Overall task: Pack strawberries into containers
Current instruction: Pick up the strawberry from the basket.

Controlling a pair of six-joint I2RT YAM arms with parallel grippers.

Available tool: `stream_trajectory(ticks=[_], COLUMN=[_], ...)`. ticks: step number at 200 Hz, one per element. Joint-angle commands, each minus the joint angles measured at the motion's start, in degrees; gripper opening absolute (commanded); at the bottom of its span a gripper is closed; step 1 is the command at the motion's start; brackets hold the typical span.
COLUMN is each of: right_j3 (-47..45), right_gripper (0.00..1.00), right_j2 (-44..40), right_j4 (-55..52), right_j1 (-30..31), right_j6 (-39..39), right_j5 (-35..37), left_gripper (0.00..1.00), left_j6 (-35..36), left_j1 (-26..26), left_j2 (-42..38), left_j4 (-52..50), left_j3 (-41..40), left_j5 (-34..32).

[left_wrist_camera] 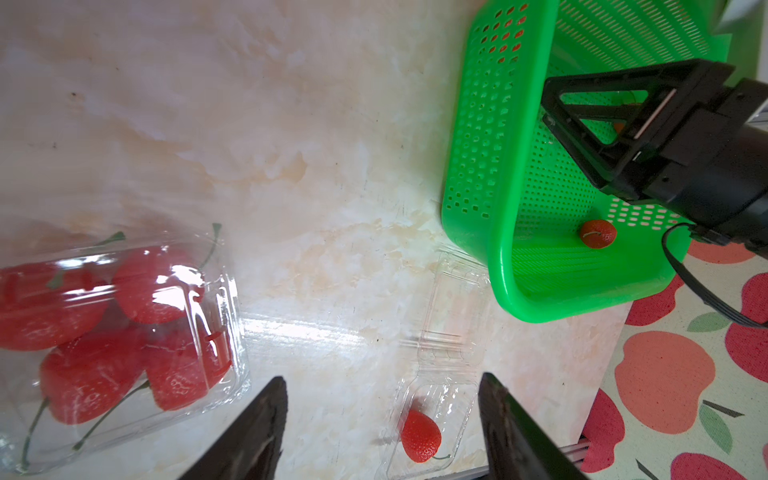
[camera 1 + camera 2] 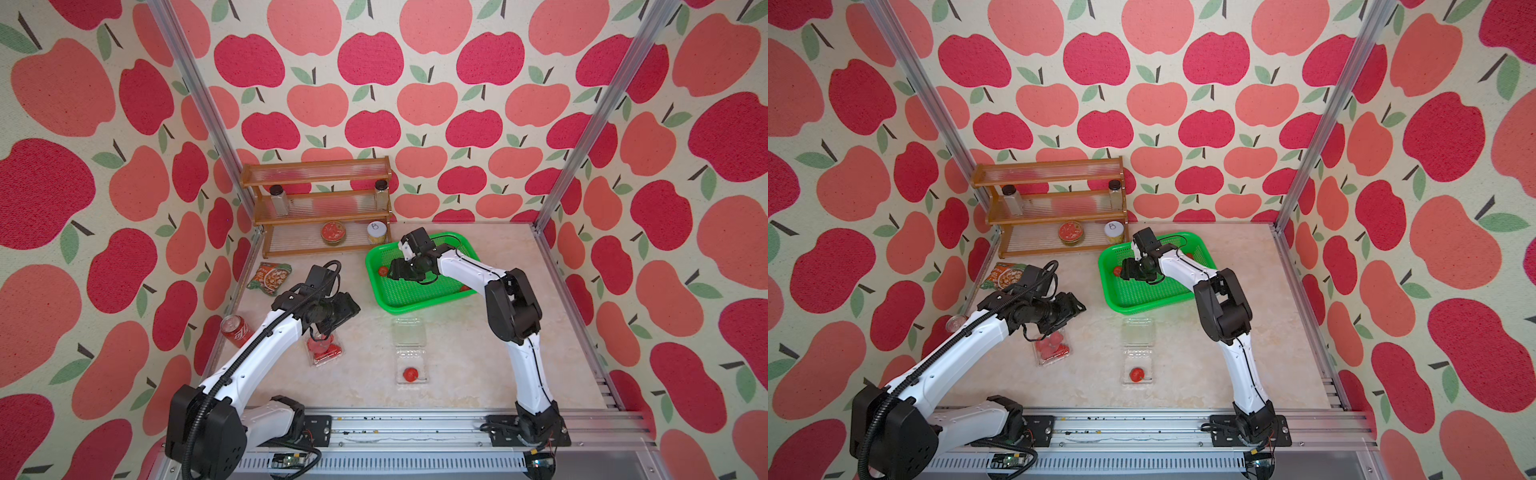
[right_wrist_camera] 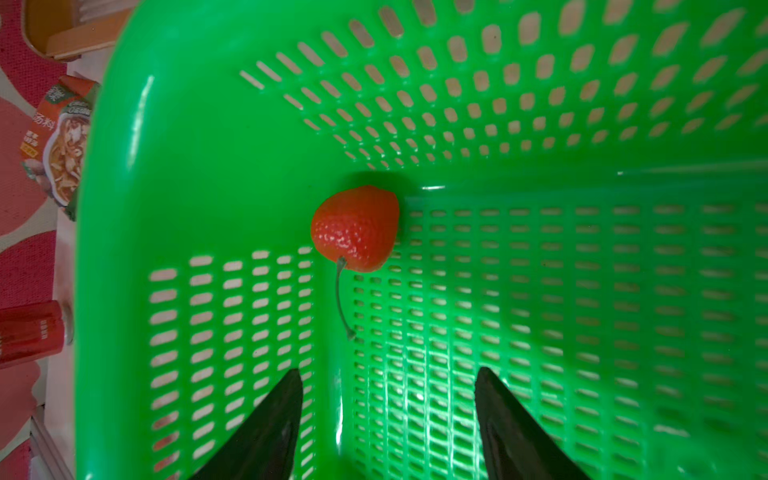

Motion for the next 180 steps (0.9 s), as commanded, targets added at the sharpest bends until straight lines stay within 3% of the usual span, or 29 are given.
stream_trajectory(ticks=[1, 80, 142, 180], right_j3=[4.55, 7.04, 3.85, 5.63], right_gripper=[0.68, 0.68, 0.66, 0.63], right_j2=[1.12, 7.05, 8.11, 9.74], right_j4=[3.23, 7.46, 15.34, 13.98], right_j1=[0.34, 0.76, 2.33, 2.78], right_j6=[-1.07, 2.02, 4.03, 4.57], right_j5=[0.94, -0.10, 3.64, 4.50], left_gripper=[0.71, 0.71, 0.71, 0.71], left_j6=[1.56, 1.84, 2.46, 2.46], left_j1=[0.46, 1.34, 2.30, 3.10], left_j2=[2.04, 2.65, 0.96, -0.87], left_j4=[0.92, 0.75, -1.27, -1.99], left_j3=[2.19, 1.95, 1.35, 0.58], left_j5=[1.40, 2.22, 2.66, 2.92])
